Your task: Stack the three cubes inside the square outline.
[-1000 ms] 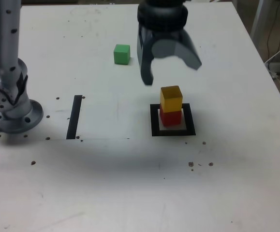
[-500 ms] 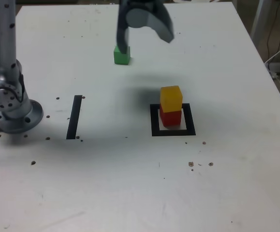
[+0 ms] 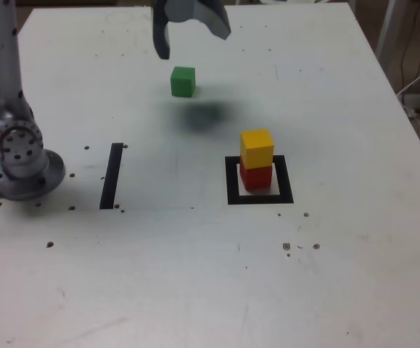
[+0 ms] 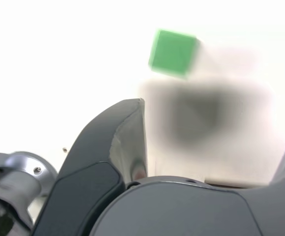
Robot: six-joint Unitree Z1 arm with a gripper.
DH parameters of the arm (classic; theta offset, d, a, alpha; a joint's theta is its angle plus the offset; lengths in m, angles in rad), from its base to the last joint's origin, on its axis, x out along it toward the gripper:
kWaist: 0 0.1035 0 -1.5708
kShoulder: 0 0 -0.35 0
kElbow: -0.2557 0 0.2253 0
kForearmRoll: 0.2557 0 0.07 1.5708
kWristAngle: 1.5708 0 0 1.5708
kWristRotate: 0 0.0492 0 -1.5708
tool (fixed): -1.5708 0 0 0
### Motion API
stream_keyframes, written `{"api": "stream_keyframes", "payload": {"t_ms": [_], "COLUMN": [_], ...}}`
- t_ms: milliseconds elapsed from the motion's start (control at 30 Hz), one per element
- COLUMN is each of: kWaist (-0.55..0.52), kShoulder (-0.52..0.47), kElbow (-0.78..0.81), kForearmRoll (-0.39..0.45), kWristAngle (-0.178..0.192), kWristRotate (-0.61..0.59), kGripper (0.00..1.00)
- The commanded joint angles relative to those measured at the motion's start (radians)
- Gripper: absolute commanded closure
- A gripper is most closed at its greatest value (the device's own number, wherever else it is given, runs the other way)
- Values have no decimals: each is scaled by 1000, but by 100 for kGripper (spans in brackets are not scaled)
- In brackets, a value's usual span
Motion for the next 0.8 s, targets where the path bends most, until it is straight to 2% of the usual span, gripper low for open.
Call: {"api": "stream_keyframes", "payload": {"t_ms": [0,300,500,767], "kWaist": [41,156,168,155], "kShoulder": [19,96,141,178], "kElbow": [9,8,22,70], "kForearmRoll": [-31,-85,-129,-183], "kWristAngle": [0,22,53,59], "kWristRotate": [32,137,179,200], "kGripper": [1,1,3,8]}}
